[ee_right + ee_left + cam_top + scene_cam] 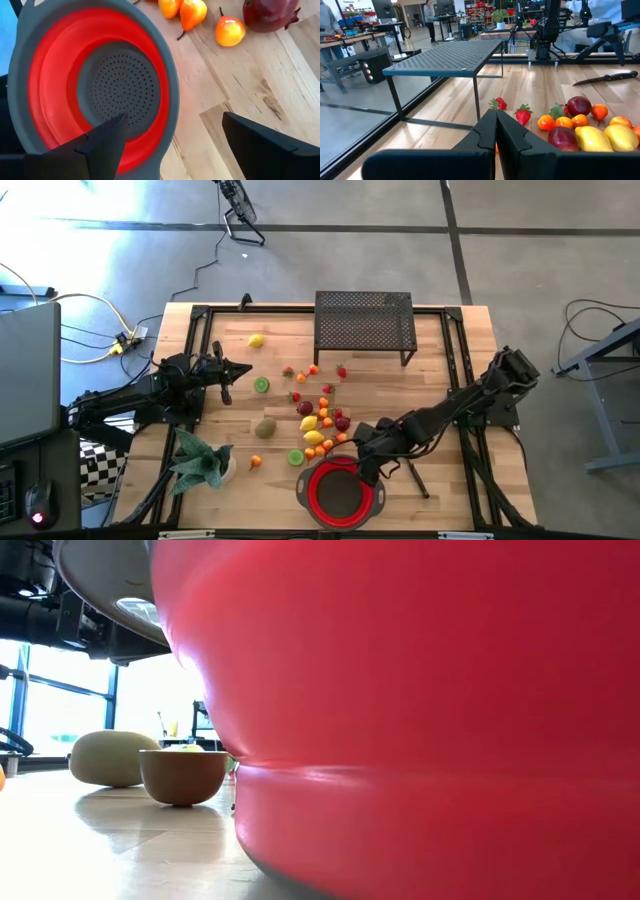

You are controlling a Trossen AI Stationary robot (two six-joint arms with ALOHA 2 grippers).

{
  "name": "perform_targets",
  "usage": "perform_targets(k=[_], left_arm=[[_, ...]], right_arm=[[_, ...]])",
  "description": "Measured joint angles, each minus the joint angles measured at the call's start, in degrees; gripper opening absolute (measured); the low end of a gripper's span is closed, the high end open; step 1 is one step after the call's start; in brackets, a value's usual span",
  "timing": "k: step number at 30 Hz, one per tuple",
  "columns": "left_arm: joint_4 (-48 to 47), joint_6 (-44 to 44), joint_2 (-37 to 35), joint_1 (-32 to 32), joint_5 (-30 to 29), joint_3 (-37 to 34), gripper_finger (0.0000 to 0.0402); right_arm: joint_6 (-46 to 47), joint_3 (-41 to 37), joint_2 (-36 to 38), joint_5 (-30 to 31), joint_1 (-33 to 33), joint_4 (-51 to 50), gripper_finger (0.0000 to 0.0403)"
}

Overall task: Pick & Place Fruit
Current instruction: Put the strainer on the shelf

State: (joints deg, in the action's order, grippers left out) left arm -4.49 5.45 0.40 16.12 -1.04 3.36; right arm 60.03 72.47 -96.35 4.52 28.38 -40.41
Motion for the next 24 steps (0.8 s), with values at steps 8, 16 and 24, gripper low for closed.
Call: perform_targets(k=[8, 16, 24], left_arm=[[-0.20, 0.02, -0.01, -0.01, 0.00, 0.00, 0.0000], [-0.30, 0.02, 0.00, 0.00, 0.00, 0.00, 0.0000], [-0.35, 0.02, 0.00, -0.01, 0.00, 0.00, 0.0000]], right_arm=[[0.01, 0.00, -4.96, -0.61, 0.02, 1.84, 0.0315], [0.17, 0.00, -7.15, -3.45, 0.02, 2.74, 0.0315], [0.17, 0.00, -7.30, -4.98, 0.00, 2.98, 0.0315]])
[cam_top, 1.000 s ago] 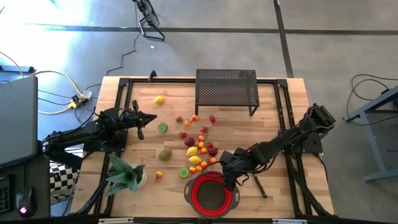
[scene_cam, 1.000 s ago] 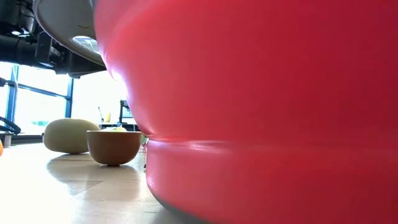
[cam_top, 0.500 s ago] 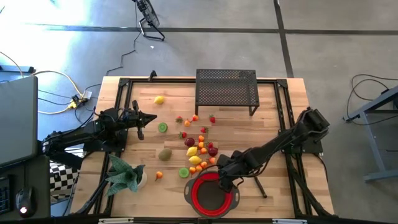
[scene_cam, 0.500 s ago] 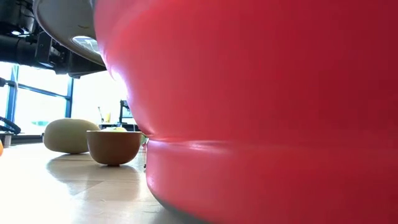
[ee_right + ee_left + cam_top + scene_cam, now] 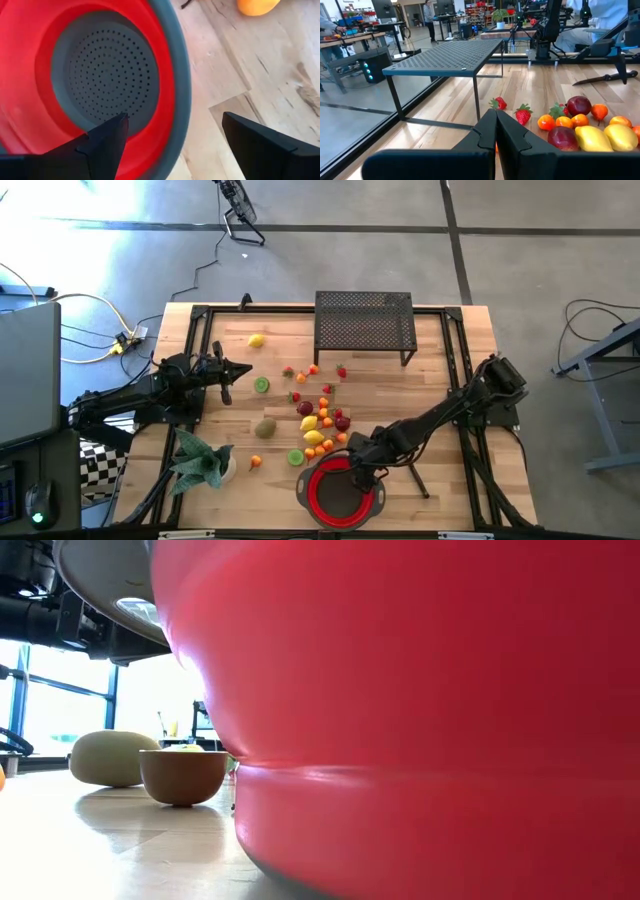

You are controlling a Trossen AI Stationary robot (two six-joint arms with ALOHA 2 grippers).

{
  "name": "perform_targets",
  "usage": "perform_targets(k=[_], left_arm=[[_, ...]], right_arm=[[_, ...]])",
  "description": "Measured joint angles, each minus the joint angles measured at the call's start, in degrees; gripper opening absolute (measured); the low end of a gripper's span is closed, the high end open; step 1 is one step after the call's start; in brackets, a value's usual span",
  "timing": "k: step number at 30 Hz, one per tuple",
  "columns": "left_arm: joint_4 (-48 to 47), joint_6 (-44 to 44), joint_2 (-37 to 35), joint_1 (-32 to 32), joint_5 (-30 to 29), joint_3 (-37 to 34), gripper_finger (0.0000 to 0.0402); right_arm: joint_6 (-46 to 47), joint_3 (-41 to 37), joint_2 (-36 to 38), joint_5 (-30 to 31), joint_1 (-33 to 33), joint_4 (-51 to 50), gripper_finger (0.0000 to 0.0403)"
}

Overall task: Pick & Place Fruit
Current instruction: Put the strainer on the shelf

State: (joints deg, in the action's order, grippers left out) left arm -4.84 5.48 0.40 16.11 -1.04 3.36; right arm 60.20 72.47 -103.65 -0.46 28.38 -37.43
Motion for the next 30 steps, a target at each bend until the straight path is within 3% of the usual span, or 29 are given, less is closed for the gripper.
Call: perform_targets(k=[8, 12, 30], left_arm=[[-0.02, 0.00, -0.01, 0.00, 0.00, 0.00, 0.0000], [-0.09, 0.00, 0.00, -0.01, 0.00, 0.00, 0.0000], [-0.17, 0.00, -0.01, 0.00, 0.00, 0.00, 0.0000]], right_arm=[[-0.71, -0.05, -1.91, 0.30, 0.02, 0.64, 0.0313], [-1.51, 0.02, -1.78, 0.44, -0.04, 1.40, 0.0294], [-1.53, -0.02, -1.73, -0.12, -0.04, 1.71, 0.0091]])
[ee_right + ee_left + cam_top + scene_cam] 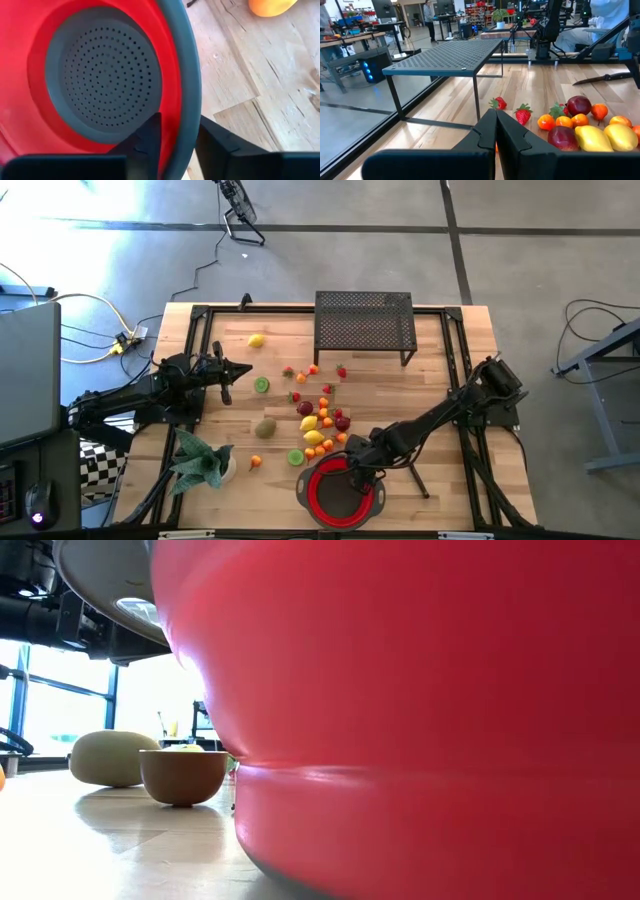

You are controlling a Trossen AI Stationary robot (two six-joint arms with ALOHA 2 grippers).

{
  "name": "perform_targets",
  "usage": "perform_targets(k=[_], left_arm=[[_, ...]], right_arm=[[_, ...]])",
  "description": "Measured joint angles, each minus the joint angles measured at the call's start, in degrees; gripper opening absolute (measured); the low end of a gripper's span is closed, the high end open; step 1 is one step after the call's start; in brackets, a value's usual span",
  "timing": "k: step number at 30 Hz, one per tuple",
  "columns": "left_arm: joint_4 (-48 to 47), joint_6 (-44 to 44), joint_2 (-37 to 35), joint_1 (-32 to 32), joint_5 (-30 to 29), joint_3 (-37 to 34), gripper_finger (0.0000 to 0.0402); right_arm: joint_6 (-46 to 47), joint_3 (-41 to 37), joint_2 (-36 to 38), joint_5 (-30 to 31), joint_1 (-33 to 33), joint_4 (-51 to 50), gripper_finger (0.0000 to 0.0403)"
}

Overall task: Pick & Place Fruit
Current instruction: Put the strainer on the shelf

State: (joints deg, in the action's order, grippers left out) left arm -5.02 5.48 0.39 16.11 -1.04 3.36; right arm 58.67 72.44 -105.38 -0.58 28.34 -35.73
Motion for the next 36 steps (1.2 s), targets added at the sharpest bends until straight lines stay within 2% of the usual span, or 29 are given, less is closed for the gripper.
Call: perform_targets(k=[6, 11, 25, 33, 36], left_arm=[[-0.02, 0.00, 0.01, 0.01, 0.00, 0.00, 0.0000], [-0.02, 0.00, 0.01, 0.00, 0.00, 0.00, 0.0000], [-0.02, 0.00, 0.01, -0.01, 0.00, 0.00, 0.0000], [-0.02, 0.02, 0.01, 0.01, 0.00, 0.00, 0.0000], [-0.02, 0.02, 0.01, 0.01, 0.00, 0.00, 0.0000]], right_arm=[[0.02, 0.00, 0.03, -0.02, 0.00, 0.09, 0.0041], [0.04, 0.04, 0.17, -0.14, 0.00, 0.32, 0.0016], [1.73, 0.04, 0.73, -1.46, 0.00, 1.05, 0.0013], [2.91, -0.02, 5.99, 2.51, -0.91, -0.93, 0.0010], [3.10, -0.02, 8.37, 2.21, -1.82, -1.94, 0.0010]])
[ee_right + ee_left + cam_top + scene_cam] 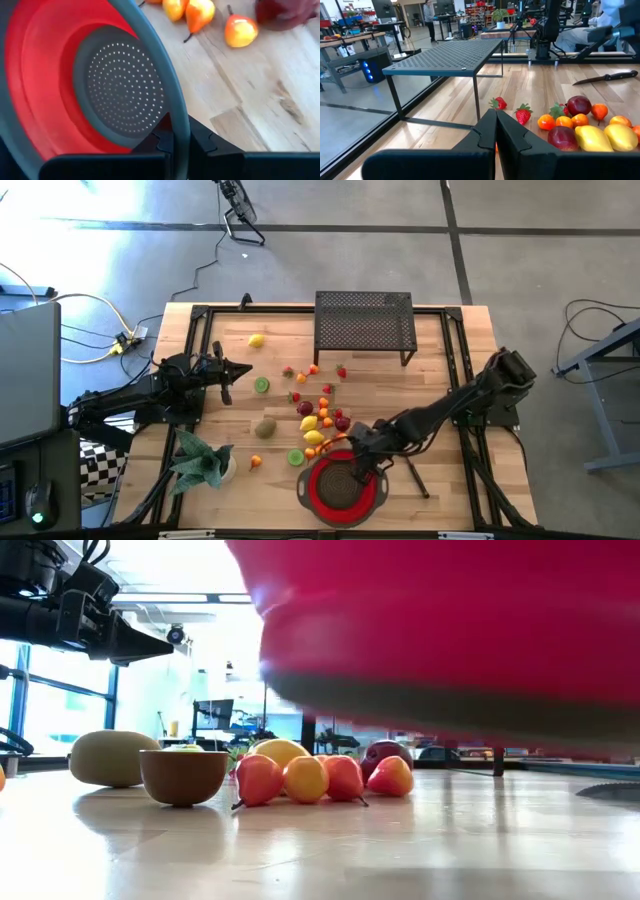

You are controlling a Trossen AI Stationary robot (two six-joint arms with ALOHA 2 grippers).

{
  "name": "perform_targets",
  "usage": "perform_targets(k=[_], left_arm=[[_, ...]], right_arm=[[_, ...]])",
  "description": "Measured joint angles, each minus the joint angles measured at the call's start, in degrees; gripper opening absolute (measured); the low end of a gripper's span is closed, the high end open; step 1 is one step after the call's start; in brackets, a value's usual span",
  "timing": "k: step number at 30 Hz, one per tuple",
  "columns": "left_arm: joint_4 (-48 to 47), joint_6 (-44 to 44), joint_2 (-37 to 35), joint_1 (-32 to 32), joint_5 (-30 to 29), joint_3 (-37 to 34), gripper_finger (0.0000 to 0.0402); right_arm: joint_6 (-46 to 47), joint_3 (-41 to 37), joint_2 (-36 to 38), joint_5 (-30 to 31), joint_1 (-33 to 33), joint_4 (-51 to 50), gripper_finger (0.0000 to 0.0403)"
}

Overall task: Pick & Place Fruit
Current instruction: Put the strainer on the shelf

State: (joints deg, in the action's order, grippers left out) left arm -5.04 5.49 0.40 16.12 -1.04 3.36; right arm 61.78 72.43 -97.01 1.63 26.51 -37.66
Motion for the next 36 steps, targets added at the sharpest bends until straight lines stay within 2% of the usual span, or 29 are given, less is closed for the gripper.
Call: perform_targets(k=[10, 22, 32, 36], left_arm=[[-0.15, 0.00, 0.00, -0.02, 0.00, 0.00, 0.0000], [-0.21, 0.04, -0.01, -0.02, 0.26, 0.00, 0.0000], [0.08, 0.05, -0.01, -0.01, 0.48, 0.00, 0.0000], [0.04, 0.02, -0.01, -0.01, 0.48, 0.00, 0.0000]], right_arm=[[0.13, 0.02, 10.33, -0.05, -6.33, -3.02, 0.0010], [-1.06, 0.04, 23.61, 0.96, -20.02, -7.59, 0.0010], [-5.69, 0.29, 28.79, -0.70, -29.77, -8.37, 0.0010], [-9.96, 3.89, 28.41, -0.69, -33.76, -9.28, 0.0010]])
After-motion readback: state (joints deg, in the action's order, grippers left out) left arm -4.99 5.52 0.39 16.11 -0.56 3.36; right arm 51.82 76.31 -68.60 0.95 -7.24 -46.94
